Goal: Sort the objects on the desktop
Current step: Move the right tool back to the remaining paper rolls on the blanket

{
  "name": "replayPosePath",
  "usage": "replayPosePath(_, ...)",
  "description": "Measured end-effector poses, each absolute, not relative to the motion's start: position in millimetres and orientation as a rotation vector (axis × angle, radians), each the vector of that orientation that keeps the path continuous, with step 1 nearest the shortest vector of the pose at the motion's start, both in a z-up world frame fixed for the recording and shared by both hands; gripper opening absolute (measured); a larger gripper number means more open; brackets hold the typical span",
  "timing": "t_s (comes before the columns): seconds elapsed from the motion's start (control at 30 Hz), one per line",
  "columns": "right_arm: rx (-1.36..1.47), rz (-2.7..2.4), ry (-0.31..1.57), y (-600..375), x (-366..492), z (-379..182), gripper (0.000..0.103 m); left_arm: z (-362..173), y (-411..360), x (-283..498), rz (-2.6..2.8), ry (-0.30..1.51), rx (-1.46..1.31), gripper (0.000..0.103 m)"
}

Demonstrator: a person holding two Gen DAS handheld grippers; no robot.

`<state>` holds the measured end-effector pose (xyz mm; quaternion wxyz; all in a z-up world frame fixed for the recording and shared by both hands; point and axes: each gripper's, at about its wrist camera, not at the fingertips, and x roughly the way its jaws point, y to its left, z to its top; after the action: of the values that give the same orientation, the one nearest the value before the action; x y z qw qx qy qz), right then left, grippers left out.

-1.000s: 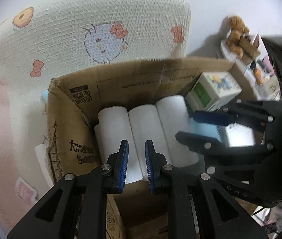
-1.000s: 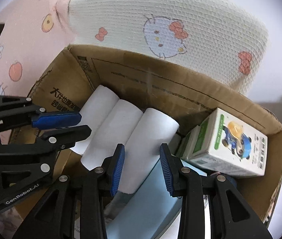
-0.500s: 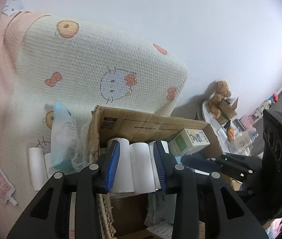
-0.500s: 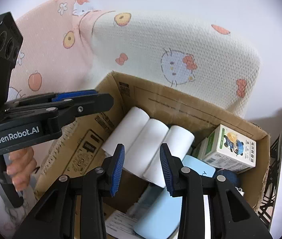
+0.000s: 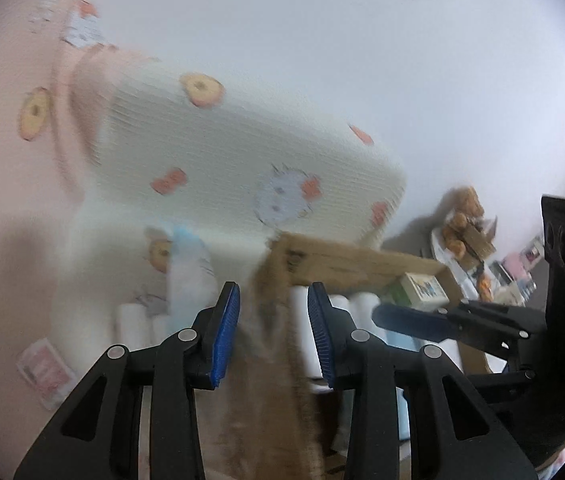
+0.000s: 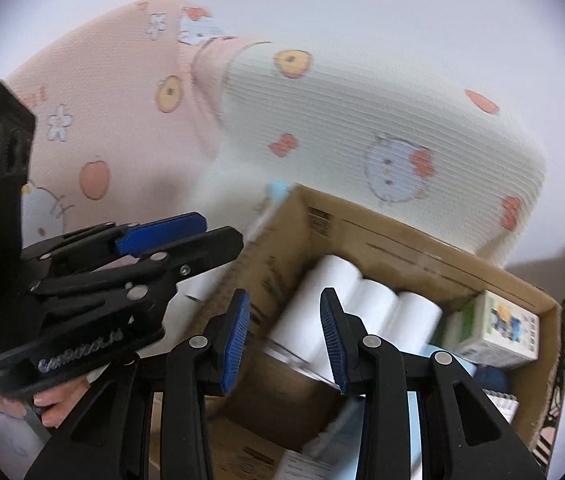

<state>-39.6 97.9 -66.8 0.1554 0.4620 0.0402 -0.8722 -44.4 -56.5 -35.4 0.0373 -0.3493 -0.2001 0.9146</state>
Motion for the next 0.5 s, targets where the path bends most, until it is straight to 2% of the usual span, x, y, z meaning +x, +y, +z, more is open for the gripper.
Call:
replayPosePath(0.17, 1.290, -2.487, 0.099, 76, -44, -61, 0.033, -34, -99, -15, 2.941, -0.709, -0.957, 0.040)
replayPosePath(0.37, 1.280, -2.458, 0.070, 53, -50, -57, 0.033, -41, -144, 11, 3.058, -0.734, -0.969, 0.042)
replayPosePath(0.5, 1.281, -2.426, 0.035, 40, -54, -58, 0.033, -48, -169, 27, 3.062, -0.816, -0.963, 0.043)
